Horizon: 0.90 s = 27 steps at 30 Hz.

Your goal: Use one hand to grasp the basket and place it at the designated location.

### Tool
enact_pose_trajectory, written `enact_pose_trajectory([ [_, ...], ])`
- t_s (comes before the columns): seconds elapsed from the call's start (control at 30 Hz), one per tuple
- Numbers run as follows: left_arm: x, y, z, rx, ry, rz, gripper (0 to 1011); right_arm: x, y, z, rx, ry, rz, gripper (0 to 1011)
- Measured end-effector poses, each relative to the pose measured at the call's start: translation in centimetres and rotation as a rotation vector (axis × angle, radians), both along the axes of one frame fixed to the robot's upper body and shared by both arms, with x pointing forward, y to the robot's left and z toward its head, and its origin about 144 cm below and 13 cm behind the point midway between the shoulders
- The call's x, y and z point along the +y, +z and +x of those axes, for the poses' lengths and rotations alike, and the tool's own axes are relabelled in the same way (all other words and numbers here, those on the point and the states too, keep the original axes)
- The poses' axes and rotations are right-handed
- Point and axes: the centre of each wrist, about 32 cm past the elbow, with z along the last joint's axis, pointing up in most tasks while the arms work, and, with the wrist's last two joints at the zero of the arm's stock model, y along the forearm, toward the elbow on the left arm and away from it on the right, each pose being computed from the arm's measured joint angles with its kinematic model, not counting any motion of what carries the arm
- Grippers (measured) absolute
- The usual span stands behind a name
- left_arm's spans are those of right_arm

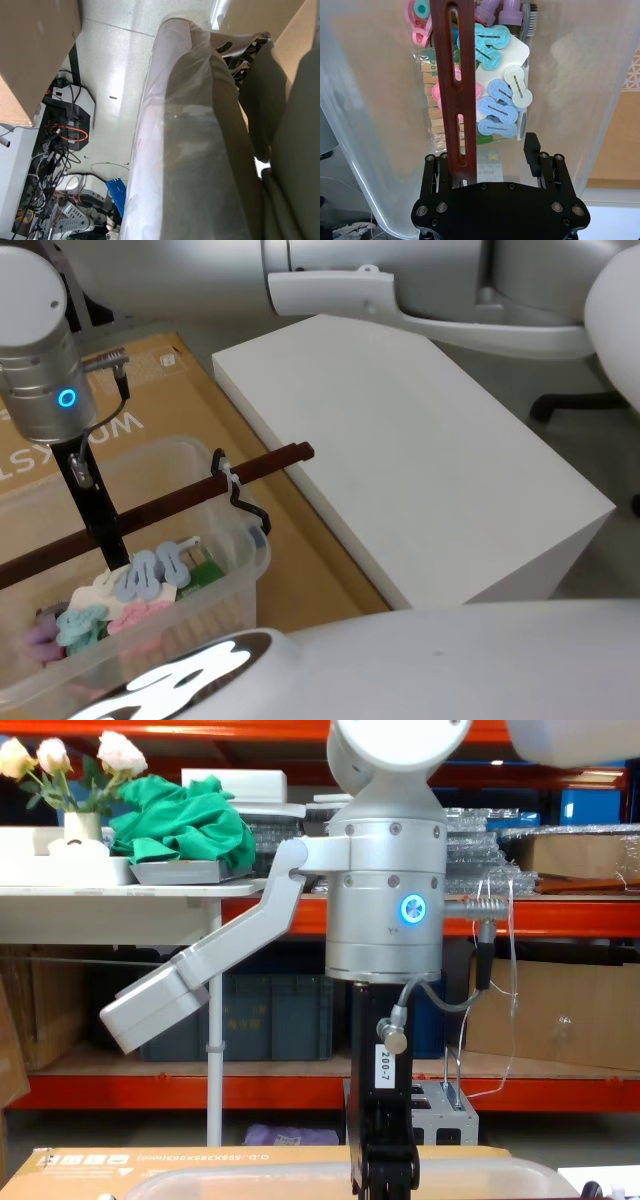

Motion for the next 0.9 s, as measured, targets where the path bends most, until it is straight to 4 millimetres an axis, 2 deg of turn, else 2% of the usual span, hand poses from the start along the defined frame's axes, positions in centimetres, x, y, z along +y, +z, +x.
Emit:
enact_pose_trajectory([
  [0.1, 0.0, 0.0, 0.0, 0.000, 0.000, 0.000, 0, 0.0, 0.2, 0.0, -0.004, 0.001, 0.000, 818],
  [0.17, 0.0, 0.0, 0.0, 0.000, 0.000, 0.000, 0, 0.0, 0.3, 0.0, -0.006, 0.003, 0.001, 911],
  [0.33, 0.0, 0.0, 0.0, 0.000, 0.000, 0.000, 0, 0.1, 0.9, -0.1, 0.001, 0.001, 0.019, 1000],
  [0.5, 0.0, 0.0, 0.0, 0.000, 0.000, 0.000, 0, 0.2, 2.1, 0.1, 0.041, 0.007, 0.052, 1001],
  [0.9, 0.0, 0.0, 0.0, 0.000, 0.000, 0.000, 0, 0.0, 3.5, 0.5, 0.033, 0.020, 0.065, 1000],
])
